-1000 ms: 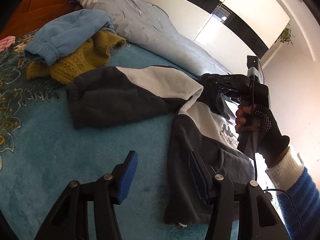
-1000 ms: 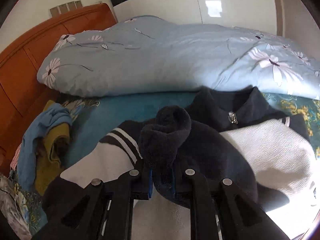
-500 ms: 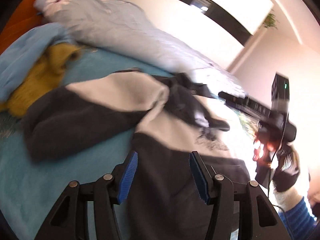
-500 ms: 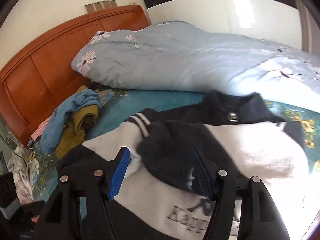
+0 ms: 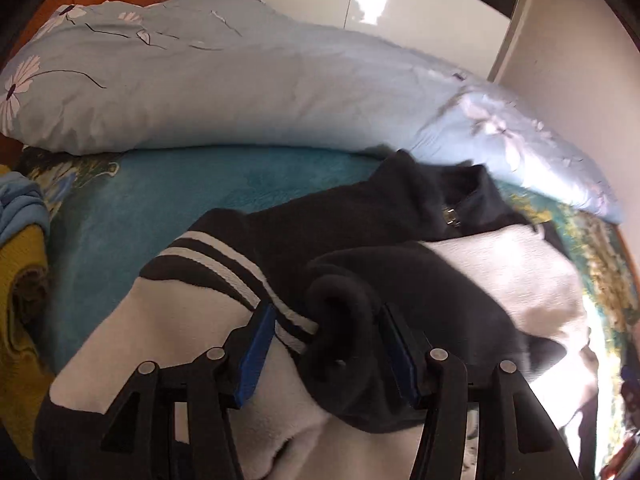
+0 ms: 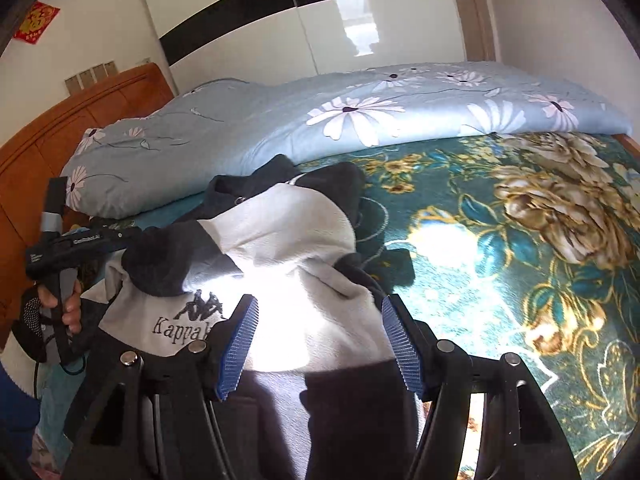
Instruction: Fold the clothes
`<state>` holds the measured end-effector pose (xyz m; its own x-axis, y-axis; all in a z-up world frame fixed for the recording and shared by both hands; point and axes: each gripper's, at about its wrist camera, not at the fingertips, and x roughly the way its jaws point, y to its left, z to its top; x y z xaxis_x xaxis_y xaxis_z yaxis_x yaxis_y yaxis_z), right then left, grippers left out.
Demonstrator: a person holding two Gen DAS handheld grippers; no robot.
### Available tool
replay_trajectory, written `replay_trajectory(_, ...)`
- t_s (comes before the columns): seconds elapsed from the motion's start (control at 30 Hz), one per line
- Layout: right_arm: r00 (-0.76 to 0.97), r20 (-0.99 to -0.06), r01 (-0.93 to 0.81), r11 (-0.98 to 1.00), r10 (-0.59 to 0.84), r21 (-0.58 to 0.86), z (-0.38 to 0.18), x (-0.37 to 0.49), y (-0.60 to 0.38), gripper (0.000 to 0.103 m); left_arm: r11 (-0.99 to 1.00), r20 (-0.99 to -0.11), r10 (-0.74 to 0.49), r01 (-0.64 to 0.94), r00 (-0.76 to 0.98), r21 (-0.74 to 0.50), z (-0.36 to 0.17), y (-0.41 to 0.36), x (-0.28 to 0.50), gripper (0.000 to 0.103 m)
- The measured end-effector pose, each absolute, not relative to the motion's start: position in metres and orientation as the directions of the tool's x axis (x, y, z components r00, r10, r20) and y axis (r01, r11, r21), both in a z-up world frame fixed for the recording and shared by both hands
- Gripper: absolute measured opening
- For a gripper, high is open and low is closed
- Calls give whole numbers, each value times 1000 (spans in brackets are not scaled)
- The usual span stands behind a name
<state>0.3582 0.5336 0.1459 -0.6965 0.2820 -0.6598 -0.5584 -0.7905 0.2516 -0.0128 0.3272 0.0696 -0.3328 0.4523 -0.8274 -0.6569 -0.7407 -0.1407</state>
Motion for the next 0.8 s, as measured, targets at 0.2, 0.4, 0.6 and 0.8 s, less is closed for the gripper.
replay_trajectory(0.2, -708, -656, -578, -748, 260, 326, 125, 364, 550, 66, -700, -798, 527, -681, -292, -213, 65, 325, -12, 51)
replay_trajectory(0.4, -718, -656, -554, -762, 234, 335, 117, 364, 543, 66, -754, -784, 453, -651, -425, -83, 72, 328, -5, 19)
replay_trajectory(0.6, -707, -663, -569, -754, 245, 327, 119, 368, 539, 66, -789, -815, 459, -583, -354, -192, 57, 313, -19, 22)
replay_trajectory(0.8, -688, -679, -571, -769, 257, 287, 127, 370, 525, 66, -752, -702, 625, -505, -342, -424, 94, 239, -1, 43)
